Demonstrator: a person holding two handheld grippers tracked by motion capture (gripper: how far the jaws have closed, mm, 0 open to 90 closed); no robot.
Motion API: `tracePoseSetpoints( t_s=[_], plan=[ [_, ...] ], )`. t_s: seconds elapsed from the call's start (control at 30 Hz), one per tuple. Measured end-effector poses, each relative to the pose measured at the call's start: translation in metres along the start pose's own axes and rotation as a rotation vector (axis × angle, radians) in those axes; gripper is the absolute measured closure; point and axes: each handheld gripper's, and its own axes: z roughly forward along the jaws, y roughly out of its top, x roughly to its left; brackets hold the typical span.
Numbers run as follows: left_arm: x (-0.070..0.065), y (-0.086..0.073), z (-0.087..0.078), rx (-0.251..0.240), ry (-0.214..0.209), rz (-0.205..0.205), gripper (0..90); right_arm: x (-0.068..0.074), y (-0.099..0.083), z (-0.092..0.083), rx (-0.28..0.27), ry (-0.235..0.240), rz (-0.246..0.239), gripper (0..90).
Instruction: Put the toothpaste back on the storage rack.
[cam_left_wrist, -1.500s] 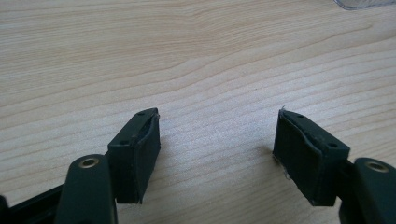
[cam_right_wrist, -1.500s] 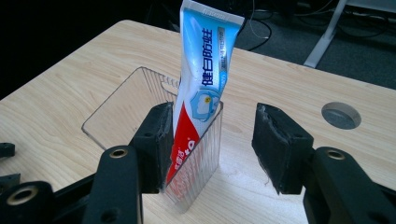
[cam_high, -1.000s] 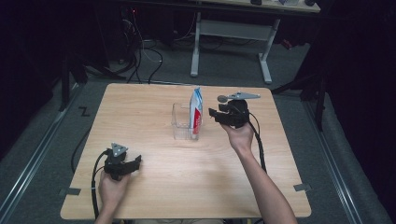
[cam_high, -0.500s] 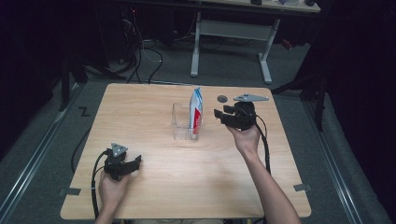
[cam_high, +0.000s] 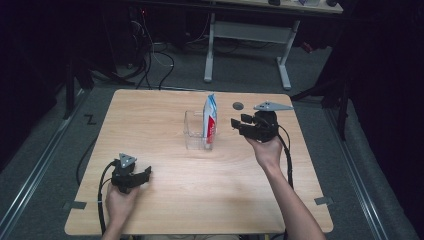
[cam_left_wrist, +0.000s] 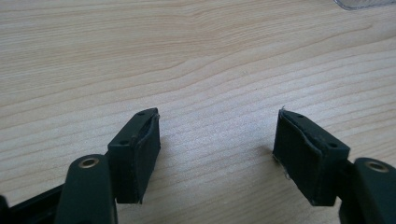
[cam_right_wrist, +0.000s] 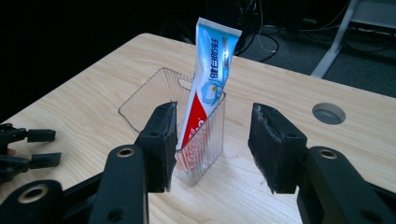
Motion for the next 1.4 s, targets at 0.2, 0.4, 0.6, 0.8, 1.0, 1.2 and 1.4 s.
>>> tracePoseSetpoints(
  t_s=[0.2,0.4,0.6,0.8,1.0,1.2,1.4],
  plan=[
    [0.000,0.000,0.000,0.000,0.000,-0.001,32.0,0.001,-0.001,-0.009,-0.010,0.007,-0.010,51.9],
    [0.000,0.000,0.000,0.000,0.000,-0.001,32.0,0.005,-0.002,-0.017,-0.002,0.000,-0.036,51.8],
    [0.000,0.000,0.000,0.000,-0.001,-0.001,32.0,0.002,-0.009,-0.022,-0.004,0.004,-0.022,51.8],
    [0.000,0.000,0.000,0.000,0.000,0.000,32.0,-0.001,-0.015,-0.029,-0.019,0.005,-0.005,51.8],
    [0.000,0.000,0.000,0.000,0.001,0.001,32.0,-0.003,-0.021,-0.036,-0.027,0.003,0.002,51.8],
    [0.000,0.000,0.000,0.000,0.001,0.002,32.0,-0.007,-0.030,-0.043,-0.033,-0.001,0.029,51.4],
    [0.000,0.000,0.000,0.001,0.002,0.002,32.0,-0.010,-0.038,-0.048,-0.035,-0.007,0.039,51.3]
  ],
)
